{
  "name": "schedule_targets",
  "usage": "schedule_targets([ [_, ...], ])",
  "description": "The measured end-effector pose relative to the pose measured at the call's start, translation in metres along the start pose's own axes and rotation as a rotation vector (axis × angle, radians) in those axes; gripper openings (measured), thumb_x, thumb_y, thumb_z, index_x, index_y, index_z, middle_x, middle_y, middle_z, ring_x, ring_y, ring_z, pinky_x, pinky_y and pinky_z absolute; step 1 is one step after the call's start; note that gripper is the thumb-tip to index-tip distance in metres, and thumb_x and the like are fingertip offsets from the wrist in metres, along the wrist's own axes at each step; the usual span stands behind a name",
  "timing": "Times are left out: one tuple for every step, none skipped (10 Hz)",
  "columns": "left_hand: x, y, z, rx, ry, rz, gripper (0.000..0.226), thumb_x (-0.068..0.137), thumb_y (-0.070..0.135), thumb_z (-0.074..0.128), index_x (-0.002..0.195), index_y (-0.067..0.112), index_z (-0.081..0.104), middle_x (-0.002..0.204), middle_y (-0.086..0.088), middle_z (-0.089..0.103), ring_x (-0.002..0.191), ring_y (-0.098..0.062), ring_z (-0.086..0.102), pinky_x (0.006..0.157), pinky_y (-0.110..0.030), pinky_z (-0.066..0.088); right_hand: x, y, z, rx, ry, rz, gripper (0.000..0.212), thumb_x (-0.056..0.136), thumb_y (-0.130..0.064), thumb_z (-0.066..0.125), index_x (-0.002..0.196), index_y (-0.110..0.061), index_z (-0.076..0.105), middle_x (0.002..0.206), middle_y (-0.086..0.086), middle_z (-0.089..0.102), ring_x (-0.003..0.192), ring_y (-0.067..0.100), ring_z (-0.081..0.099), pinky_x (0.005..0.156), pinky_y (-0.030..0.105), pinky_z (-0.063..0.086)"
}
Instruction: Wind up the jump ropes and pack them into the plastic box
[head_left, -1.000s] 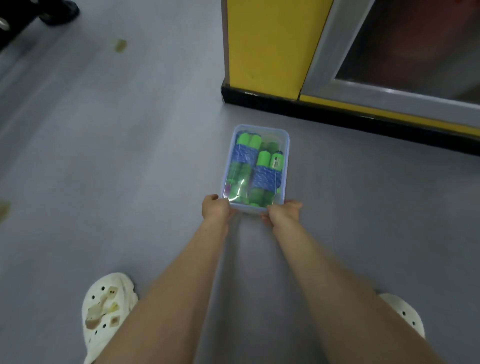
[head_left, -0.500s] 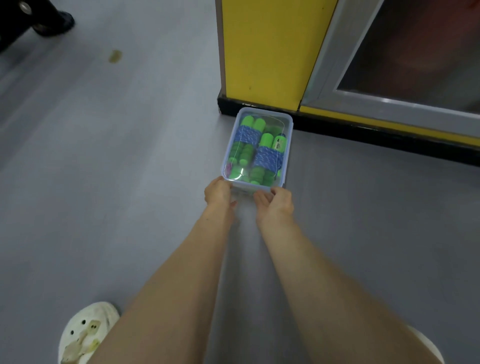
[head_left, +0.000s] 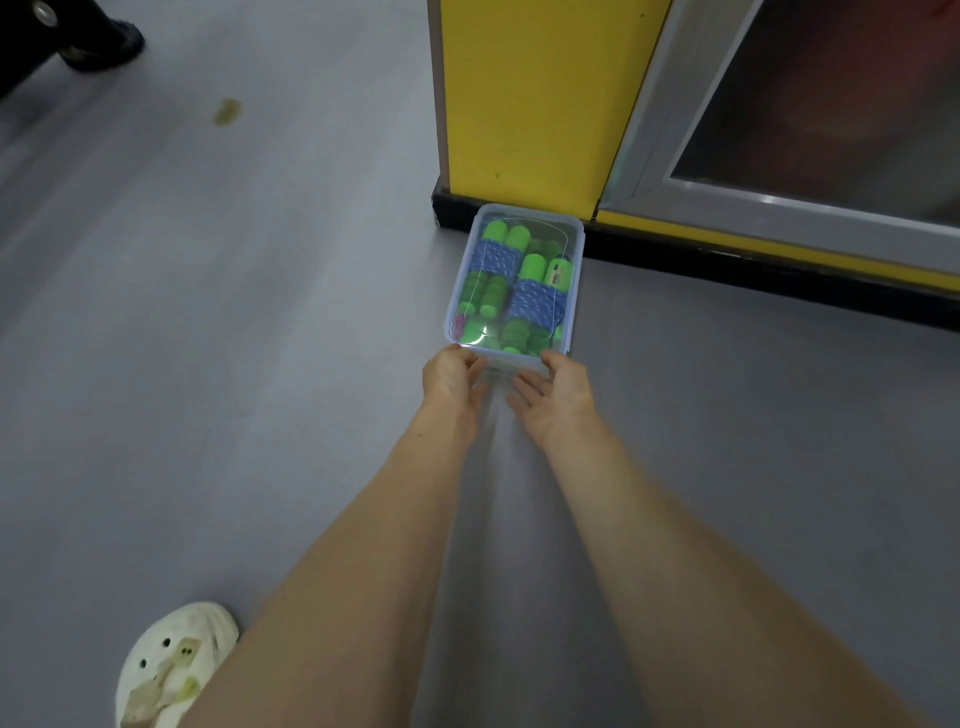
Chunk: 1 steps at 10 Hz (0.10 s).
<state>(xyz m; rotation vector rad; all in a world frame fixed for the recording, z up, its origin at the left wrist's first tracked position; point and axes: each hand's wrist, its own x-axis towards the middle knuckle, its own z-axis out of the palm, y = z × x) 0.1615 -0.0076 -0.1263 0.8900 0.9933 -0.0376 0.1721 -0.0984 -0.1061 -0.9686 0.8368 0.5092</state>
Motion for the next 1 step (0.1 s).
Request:
schedule_targets([
  [-0.0189,0.0063,0.0046,0.125,-0.074,-0.018,0.02,0.094,0.006,0.043,0.084,0.02,0.053,0.091,-0.004,0.055,0.094,-0.015,0.055,0.083,-0.035,0.044,-0.0087,-0.0024,-0.0034,-0.209,0.003,-0.001,0.018,0.095,-0.019,0.048,0.111,-0.013,0.049,0.096,0.009,0.053,0.094,0.022,0.055,0.089,0.039,0.044],
])
